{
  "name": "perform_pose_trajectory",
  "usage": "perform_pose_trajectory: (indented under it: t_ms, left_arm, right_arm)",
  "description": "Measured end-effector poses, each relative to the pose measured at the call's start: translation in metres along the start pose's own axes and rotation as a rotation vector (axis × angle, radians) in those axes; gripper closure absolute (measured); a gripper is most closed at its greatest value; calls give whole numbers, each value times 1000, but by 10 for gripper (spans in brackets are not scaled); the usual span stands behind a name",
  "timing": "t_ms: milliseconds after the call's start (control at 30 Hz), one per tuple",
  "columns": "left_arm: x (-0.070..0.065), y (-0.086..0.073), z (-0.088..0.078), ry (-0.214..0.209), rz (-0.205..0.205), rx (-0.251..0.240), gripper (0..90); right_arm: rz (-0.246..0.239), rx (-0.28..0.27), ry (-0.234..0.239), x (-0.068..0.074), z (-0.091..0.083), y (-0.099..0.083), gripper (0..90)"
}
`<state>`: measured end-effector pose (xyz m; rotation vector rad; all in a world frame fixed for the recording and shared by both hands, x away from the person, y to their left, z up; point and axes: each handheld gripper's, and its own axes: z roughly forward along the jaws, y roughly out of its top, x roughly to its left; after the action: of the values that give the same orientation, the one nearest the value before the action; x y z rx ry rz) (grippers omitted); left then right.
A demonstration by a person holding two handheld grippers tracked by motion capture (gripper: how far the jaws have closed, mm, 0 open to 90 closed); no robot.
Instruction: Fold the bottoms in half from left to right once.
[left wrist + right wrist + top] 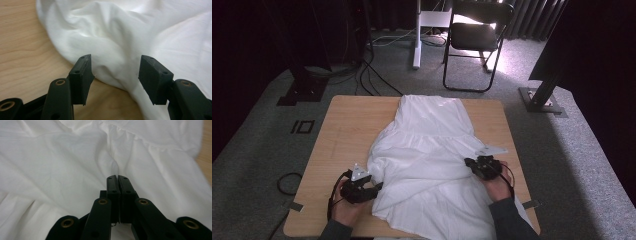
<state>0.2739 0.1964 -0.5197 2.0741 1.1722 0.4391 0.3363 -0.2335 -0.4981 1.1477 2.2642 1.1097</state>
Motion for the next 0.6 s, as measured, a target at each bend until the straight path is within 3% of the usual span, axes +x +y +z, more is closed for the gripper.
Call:
perform_pose_trajectory:
  t_ms: [33, 100, 233, 267, 367, 500, 600]
  left_arm:
    - [0, 0, 0, 0, 0, 0, 445]
    - [-7, -2, -4, -4, 26, 8, 440]
    - [-13, -7, -10, -18, 34, 1, 430]
    - [-13, -7, -10, -18, 34, 1, 429]
    - [-17, -11, -11, -25, 44, 15, 427]
    - [-22, -16, -13, -50, 42, 22, 418]
    - [-29, -22, -15, -68, 53, 29, 397]
  right_arm:
    - [0, 0, 0, 0, 0, 0, 881]
    - [13, -8, -22, -5, -23, -16, 883]
    - [36, 7, -50, -14, -49, -47, 883]
    - [36, 7, -50, -14, -49, -47, 883]
    - [92, 15, -77, -22, -69, -79, 882]
    - [157, 52, -93, -31, -74, -106, 867]
    - [161, 63, -103, -30, -71, -108, 725]
